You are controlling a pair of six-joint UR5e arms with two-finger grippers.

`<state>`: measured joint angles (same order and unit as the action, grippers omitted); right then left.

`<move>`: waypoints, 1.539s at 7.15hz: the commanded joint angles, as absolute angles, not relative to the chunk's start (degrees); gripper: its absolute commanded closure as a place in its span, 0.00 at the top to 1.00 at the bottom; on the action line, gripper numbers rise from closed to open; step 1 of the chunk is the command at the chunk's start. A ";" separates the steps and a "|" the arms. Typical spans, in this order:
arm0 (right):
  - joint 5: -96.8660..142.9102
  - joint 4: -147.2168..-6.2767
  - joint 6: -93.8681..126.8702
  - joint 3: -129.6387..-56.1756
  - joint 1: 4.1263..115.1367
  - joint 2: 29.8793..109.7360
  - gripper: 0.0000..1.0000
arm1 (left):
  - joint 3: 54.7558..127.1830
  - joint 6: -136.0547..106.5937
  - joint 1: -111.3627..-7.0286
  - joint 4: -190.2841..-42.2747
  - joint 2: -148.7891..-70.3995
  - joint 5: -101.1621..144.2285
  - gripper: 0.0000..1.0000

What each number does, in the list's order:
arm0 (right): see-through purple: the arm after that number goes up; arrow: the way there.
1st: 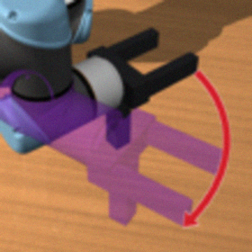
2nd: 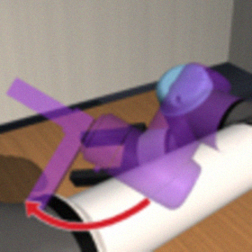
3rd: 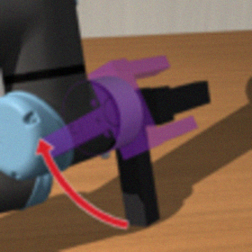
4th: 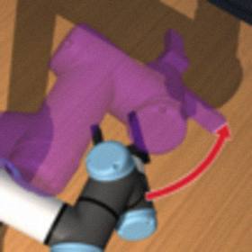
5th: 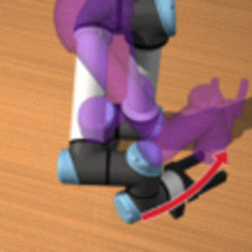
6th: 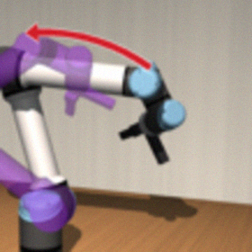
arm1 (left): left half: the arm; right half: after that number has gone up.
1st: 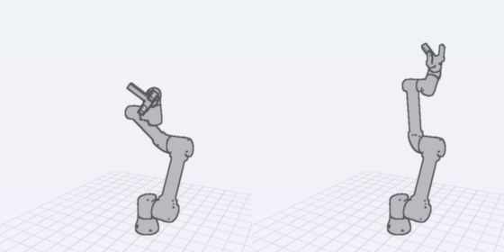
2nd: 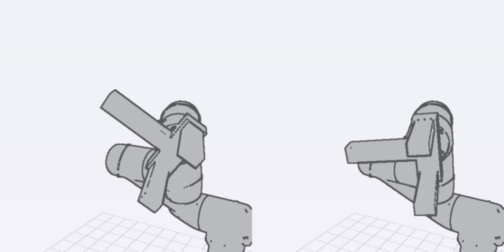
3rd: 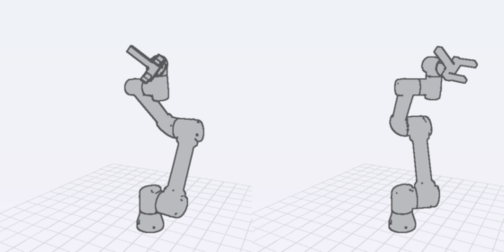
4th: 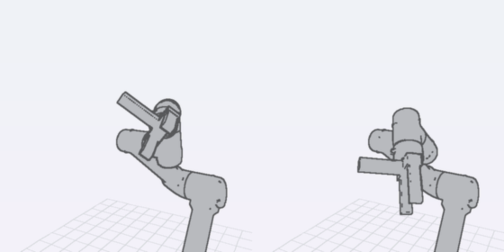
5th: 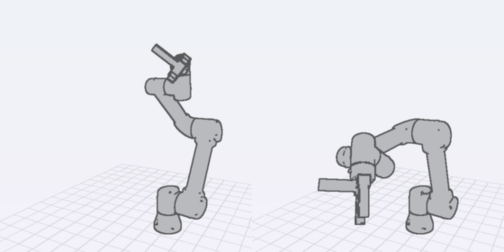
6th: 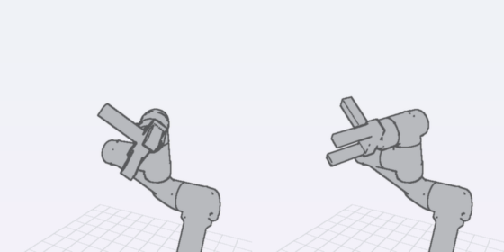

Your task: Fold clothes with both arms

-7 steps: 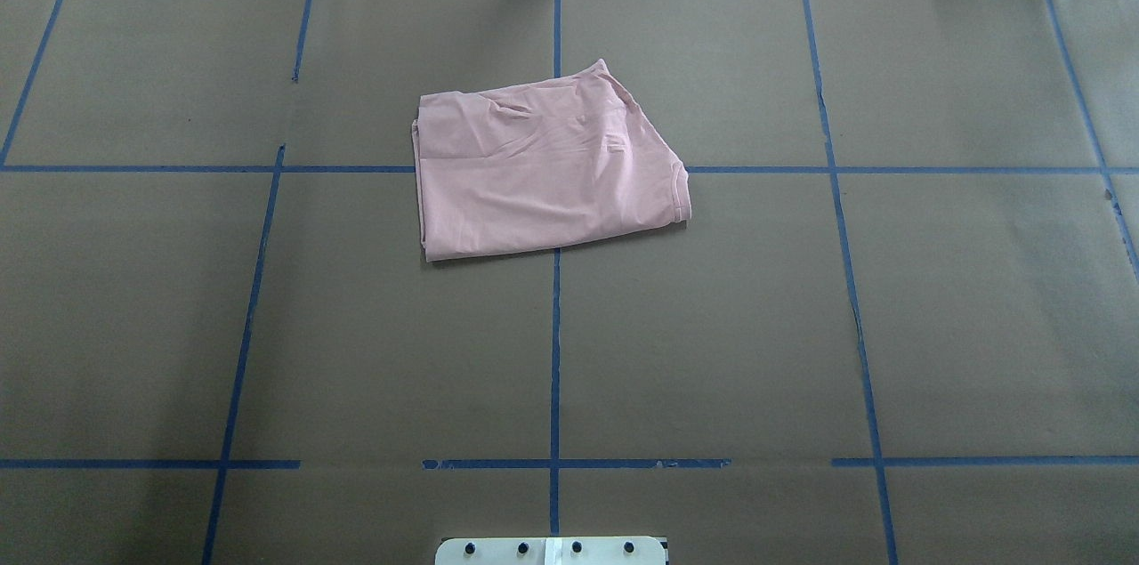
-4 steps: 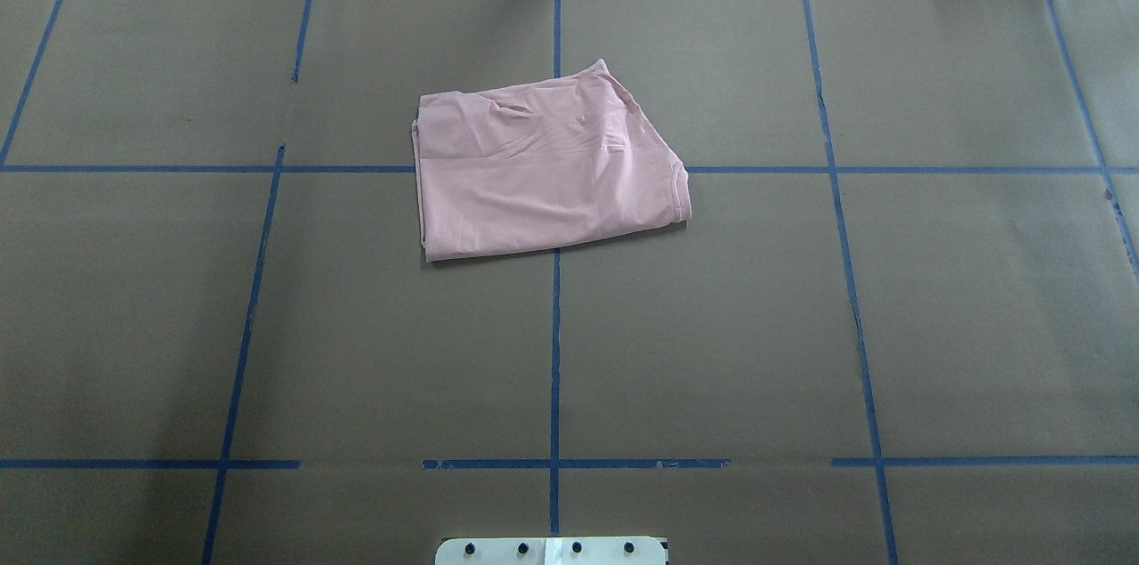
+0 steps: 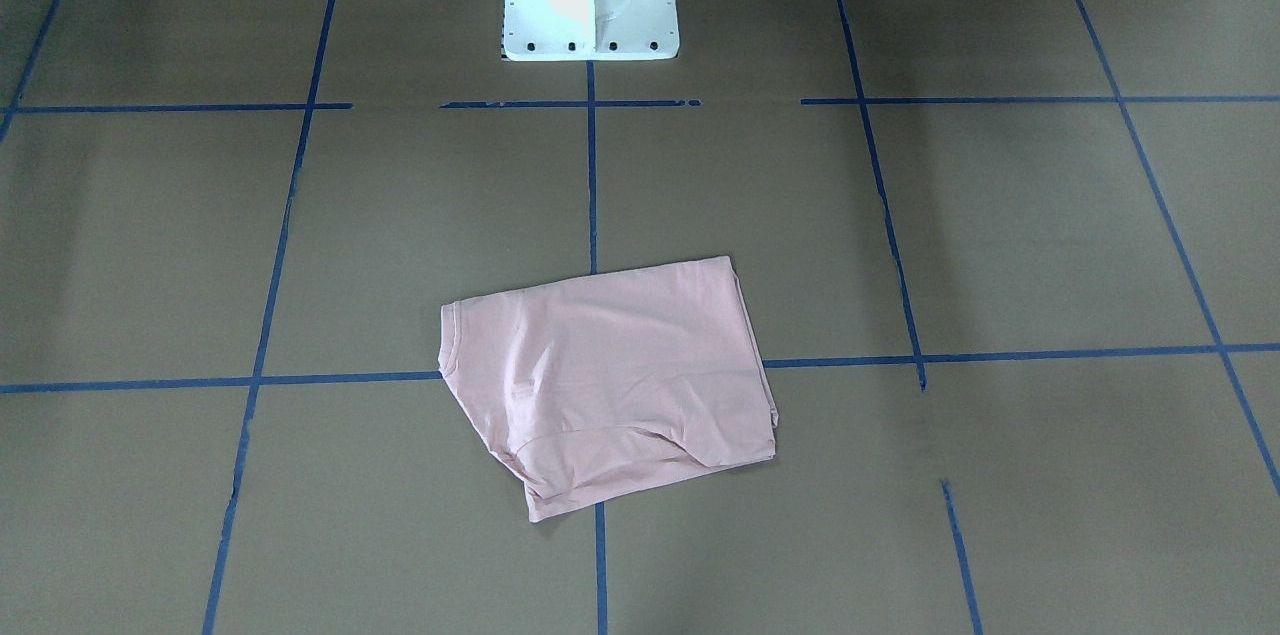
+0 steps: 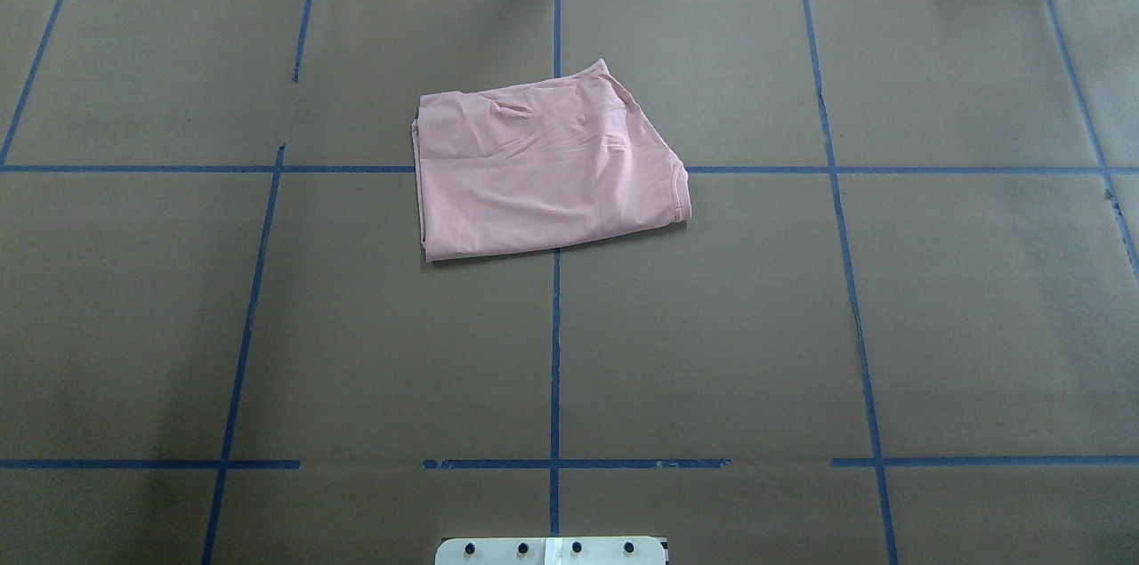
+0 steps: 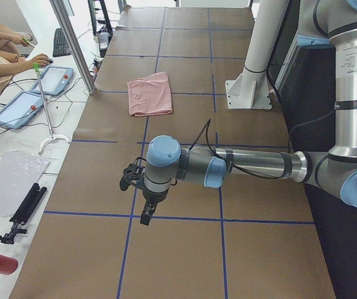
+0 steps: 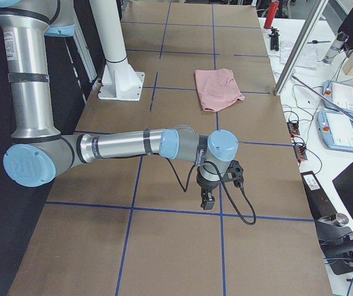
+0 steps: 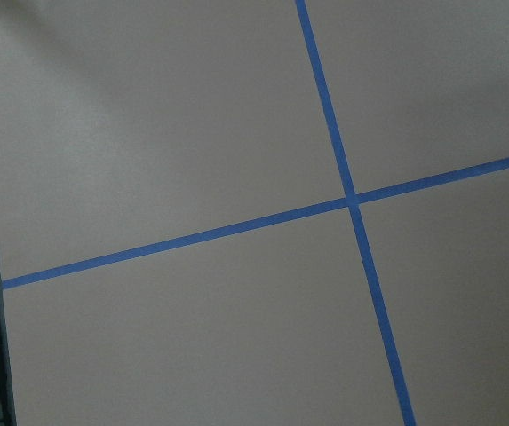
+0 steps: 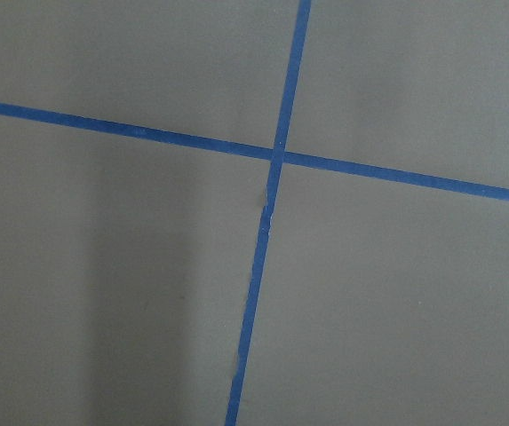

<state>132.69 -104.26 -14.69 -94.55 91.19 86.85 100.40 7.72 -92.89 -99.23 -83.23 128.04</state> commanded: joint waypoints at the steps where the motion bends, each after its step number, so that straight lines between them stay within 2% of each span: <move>1: 132.89 -101.61 -15.03 -93.69 91.06 88.66 1.00 | 101.59 7.65 -91.76 -98.88 -83.23 129.02 1.00; 2: 133.59 -101.51 -15.55 -93.34 90.62 88.94 1.00 | 102.73 7.73 -90.80 -94.09 -84.28 129.11 1.00; 5: 135.09 -97.23 -14.86 -91.77 89.82 88.95 1.00 | 103.36 8.35 -90.35 -93.69 -83.68 129.20 1.00; 11: 135.44 -97.12 -14.85 -91.76 88.07 88.95 1.00 | 103.80 8.44 -90.35 -94.49 -84.03 132.36 1.00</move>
<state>135.35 -97.12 -14.88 -91.73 88.72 88.94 103.51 8.42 -90.32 -94.55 -84.23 132.23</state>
